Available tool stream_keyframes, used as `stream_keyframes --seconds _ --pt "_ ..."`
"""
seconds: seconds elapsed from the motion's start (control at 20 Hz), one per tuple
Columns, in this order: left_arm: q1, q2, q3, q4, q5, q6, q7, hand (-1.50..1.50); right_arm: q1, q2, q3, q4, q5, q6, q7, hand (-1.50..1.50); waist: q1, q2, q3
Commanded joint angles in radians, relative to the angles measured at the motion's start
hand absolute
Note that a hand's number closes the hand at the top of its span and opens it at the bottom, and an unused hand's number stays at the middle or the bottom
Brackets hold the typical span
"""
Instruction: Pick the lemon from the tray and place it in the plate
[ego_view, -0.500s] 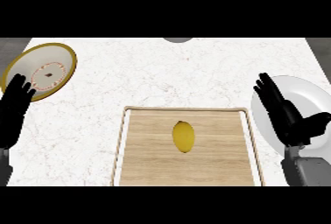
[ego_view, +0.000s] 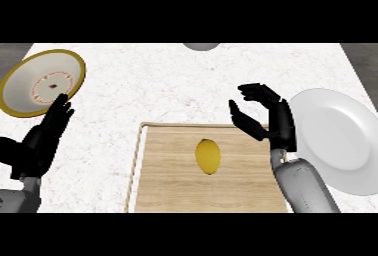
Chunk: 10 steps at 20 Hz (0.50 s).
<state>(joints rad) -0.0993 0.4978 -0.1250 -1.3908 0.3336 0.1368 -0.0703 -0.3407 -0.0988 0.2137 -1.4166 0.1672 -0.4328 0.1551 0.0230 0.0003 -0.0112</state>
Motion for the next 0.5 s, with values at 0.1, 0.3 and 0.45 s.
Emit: stream_keyframes --seconds 0.1,0.3,0.45 --pt "0.007 -0.055 -0.062 0.027 -0.039 -0.01 -0.041 0.0 0.046 0.096 0.249 0.026 0.215 -0.489 -0.019 -1.5 -0.003 -0.001 0.009" --pt "0.007 -0.073 -0.063 0.043 -0.047 -0.009 -0.059 0.0 0.026 0.098 0.478 0.109 0.342 -0.751 0.095 -1.5 0.005 -0.002 0.008" --pt "0.016 -0.085 -0.074 0.05 -0.079 0.014 -0.073 0.0 0.047 0.098 0.53 0.144 0.481 -0.836 0.251 -1.5 -0.018 -0.007 0.007"
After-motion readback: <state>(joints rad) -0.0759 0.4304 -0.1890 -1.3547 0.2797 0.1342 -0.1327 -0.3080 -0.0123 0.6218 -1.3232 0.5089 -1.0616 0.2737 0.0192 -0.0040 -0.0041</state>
